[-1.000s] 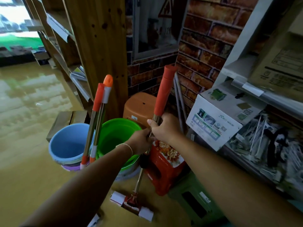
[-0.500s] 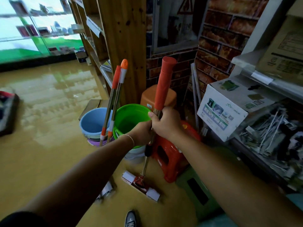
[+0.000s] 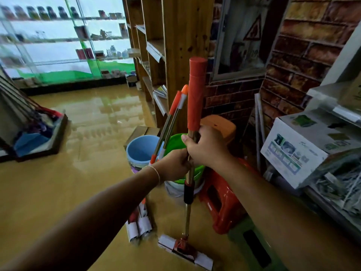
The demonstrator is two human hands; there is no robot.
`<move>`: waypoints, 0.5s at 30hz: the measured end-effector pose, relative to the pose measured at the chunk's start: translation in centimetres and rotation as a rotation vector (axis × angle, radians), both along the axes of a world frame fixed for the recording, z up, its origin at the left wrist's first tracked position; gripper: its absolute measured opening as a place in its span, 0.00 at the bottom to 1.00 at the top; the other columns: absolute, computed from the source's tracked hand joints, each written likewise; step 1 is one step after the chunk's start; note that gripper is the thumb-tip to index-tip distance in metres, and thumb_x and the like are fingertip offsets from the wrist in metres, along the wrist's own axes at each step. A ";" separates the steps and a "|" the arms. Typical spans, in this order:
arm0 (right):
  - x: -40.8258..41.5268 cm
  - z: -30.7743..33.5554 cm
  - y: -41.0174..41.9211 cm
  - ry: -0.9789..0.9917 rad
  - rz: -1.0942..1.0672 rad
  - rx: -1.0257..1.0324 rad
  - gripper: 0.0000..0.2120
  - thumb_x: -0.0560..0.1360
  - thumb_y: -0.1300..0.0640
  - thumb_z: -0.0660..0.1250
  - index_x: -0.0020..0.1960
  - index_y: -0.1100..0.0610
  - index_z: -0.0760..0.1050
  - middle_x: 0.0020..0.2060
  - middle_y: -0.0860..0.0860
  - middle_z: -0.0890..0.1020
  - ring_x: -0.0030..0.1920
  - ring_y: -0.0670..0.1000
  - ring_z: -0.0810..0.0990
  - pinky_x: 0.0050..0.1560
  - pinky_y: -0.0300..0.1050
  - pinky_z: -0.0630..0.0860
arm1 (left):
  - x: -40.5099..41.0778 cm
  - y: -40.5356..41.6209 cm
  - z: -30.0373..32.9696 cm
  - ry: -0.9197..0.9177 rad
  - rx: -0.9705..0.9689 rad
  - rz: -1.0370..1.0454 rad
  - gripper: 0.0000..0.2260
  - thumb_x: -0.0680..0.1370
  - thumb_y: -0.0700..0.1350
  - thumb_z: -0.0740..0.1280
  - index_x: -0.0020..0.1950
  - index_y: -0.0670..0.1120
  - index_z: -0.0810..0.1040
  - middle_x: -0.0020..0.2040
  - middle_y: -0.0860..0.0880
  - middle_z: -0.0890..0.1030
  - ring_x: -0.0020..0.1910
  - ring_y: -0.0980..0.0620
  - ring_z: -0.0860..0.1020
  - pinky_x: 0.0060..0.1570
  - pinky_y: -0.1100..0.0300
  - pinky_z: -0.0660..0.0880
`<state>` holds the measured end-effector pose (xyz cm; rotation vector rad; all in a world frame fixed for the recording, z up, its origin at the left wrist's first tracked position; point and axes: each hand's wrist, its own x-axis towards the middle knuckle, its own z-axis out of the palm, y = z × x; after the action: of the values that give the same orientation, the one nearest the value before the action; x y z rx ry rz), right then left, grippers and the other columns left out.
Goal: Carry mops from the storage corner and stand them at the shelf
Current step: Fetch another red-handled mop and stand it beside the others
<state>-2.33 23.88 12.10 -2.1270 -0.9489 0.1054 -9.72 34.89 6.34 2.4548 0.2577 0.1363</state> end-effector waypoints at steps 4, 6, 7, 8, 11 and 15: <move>-3.8 2.2 2.3 -0.029 0.031 0.028 0.16 0.76 0.48 0.71 0.34 0.49 0.69 0.29 0.44 0.73 0.31 0.42 0.73 0.28 0.33 0.62 | -3.9 2.2 1.4 -0.026 -0.056 -0.009 0.06 0.81 0.48 0.63 0.55 0.47 0.76 0.42 0.57 0.77 0.41 0.60 0.75 0.41 0.68 0.68; -6.0 3.3 3.4 -0.037 0.043 0.059 0.13 0.75 0.48 0.71 0.36 0.50 0.72 0.29 0.44 0.75 0.30 0.41 0.73 0.28 0.32 0.62 | -6.1 3.5 2.1 -0.039 -0.104 -0.019 0.04 0.81 0.49 0.63 0.52 0.50 0.75 0.43 0.57 0.78 0.42 0.59 0.77 0.43 0.66 0.71; -7.1 3.7 4.0 -0.036 0.056 0.079 0.12 0.75 0.48 0.71 0.36 0.50 0.73 0.30 0.44 0.76 0.31 0.41 0.74 0.29 0.34 0.63 | -7.2 4.2 2.5 -0.051 -0.135 -0.021 0.06 0.81 0.50 0.63 0.52 0.49 0.75 0.43 0.54 0.80 0.43 0.57 0.78 0.45 0.61 0.74; -8.1 4.2 4.6 -0.036 0.071 0.096 0.12 0.75 0.48 0.71 0.37 0.50 0.74 0.31 0.45 0.78 0.33 0.42 0.75 0.31 0.36 0.65 | -8.4 4.9 3.0 -0.066 -0.156 -0.023 0.09 0.81 0.52 0.63 0.53 0.48 0.77 0.44 0.52 0.81 0.44 0.54 0.80 0.46 0.56 0.77; -11.3 5.6 6.6 -0.069 0.104 0.133 0.12 0.75 0.49 0.71 0.36 0.53 0.75 0.31 0.48 0.79 0.34 0.48 0.79 0.34 0.42 0.71 | -11.8 6.7 4.3 -0.127 -0.180 -0.040 0.04 0.80 0.52 0.64 0.51 0.54 0.77 0.41 0.58 0.82 0.42 0.58 0.80 0.46 0.53 0.78; -15.4 6.9 9.8 -0.105 0.156 0.131 0.13 0.75 0.49 0.71 0.38 0.56 0.76 0.32 0.53 0.80 0.37 0.54 0.79 0.41 0.50 0.76 | -16.6 8.7 5.5 -0.178 -0.215 0.000 0.05 0.81 0.47 0.63 0.48 0.57 0.75 0.33 0.63 0.77 0.35 0.66 0.75 0.43 0.65 0.71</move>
<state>-17.78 33.64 18.99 -1.9526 -1.1517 0.0084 -26.31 43.56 11.82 2.2128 0.1844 0.3095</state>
